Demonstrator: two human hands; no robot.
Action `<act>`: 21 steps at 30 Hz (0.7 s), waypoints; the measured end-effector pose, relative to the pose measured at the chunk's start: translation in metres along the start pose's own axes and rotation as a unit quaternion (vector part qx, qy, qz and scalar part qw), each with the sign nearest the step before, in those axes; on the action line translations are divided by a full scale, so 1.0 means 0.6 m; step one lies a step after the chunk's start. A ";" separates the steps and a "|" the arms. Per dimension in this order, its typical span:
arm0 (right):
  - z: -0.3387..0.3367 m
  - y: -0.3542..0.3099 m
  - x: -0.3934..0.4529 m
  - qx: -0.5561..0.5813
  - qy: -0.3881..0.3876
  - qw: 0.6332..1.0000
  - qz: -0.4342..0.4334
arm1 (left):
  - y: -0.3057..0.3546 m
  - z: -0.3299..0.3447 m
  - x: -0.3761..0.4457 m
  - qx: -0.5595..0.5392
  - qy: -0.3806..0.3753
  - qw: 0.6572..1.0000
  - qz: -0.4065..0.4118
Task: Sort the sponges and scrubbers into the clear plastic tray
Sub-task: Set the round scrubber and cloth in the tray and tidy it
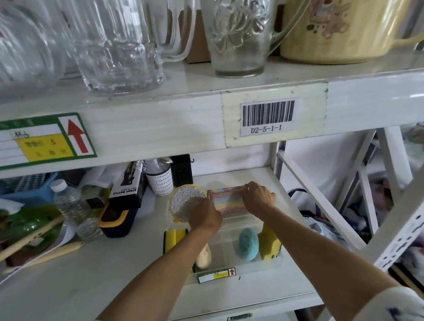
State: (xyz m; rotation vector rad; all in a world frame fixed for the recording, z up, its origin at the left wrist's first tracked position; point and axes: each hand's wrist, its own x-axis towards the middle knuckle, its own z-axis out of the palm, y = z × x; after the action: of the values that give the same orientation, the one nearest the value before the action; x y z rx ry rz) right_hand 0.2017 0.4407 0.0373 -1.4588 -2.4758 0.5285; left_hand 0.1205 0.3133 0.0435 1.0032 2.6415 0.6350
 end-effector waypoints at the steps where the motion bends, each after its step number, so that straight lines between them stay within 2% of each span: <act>1: -0.002 0.001 0.000 -0.001 0.003 1.000 0.003 | 0.002 0.001 0.001 -0.005 -0.004 1.000 0.001; 11: -0.017 0.004 -0.010 0.004 0.024 1.000 -0.008 | 0.005 -0.007 0.003 0.019 -0.001 1.000 0.005; 17: -0.025 -0.006 -0.019 0.016 0.102 0.994 -0.033 | -0.007 -0.022 0.008 -0.022 0.059 0.997 0.049; 21: -0.040 0.000 -0.028 0.044 0.117 0.992 -0.017 | -0.033 -0.054 0.011 -0.085 0.147 0.984 0.061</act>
State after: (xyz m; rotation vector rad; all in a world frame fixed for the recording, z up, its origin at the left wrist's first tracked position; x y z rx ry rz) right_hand 0.2183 0.4308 0.0589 -1.3590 -2.2611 0.4266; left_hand 0.0924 0.2946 0.0618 1.0993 2.7242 1.0957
